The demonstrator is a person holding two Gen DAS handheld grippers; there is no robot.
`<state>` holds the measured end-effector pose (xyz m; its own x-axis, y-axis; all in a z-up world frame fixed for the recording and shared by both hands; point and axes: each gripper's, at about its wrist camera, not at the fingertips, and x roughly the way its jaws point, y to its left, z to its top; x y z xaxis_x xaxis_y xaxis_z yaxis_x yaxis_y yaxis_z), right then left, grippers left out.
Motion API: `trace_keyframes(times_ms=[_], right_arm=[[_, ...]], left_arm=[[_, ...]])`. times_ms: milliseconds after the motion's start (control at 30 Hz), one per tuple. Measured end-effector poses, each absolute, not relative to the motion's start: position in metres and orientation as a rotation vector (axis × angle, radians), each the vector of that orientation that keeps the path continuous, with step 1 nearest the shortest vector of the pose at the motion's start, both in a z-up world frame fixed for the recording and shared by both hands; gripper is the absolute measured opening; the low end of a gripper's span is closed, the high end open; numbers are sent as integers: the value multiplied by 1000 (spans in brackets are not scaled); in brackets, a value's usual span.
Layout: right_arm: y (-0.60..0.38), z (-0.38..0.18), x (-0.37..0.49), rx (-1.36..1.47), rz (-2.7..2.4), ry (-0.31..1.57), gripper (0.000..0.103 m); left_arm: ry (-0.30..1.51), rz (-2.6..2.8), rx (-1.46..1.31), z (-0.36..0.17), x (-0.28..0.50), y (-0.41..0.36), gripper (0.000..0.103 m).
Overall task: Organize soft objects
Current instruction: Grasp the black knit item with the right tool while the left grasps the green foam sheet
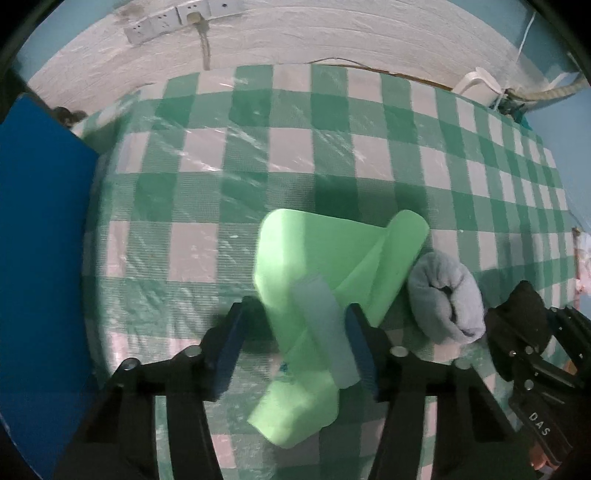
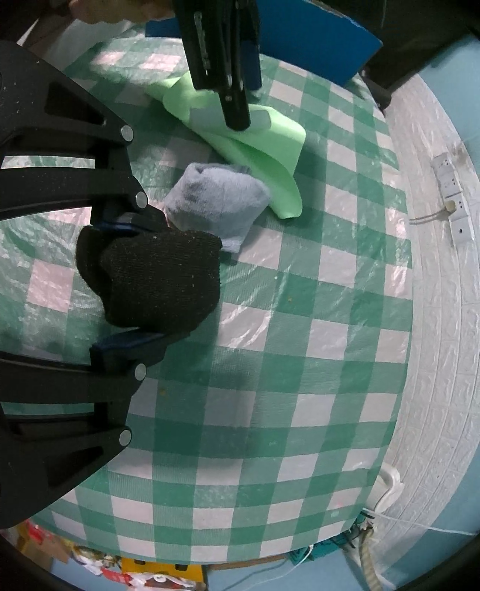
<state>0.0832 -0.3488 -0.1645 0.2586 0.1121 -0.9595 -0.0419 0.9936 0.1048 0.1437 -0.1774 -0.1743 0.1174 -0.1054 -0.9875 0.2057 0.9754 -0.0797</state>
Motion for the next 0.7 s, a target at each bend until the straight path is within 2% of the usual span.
trace_keyframes(times_ms=[67,100,133,233,433,700], right_arm=[[-347,-162,82,65,109,1303,40],[-350,-164,83,65,112,1303,40],[-349,-164,84,66,115,1302,40],[-347,-163,84,66,116,1303,40],[-345,-161,84,72,114,1300,40],[-341,-150,84,79,120,1277,40]], left_arm=[[1431,-225,82,-175,143,-180,50],[1432,-239,83,-175,144,-181,45],[1434,-249,82,-175,143,-183,35],[1442,-274,59,-172,142,-181,22],[1434,-287,43,-163,142,-177,16],[1426,-301,37,-152,131,-170,16]])
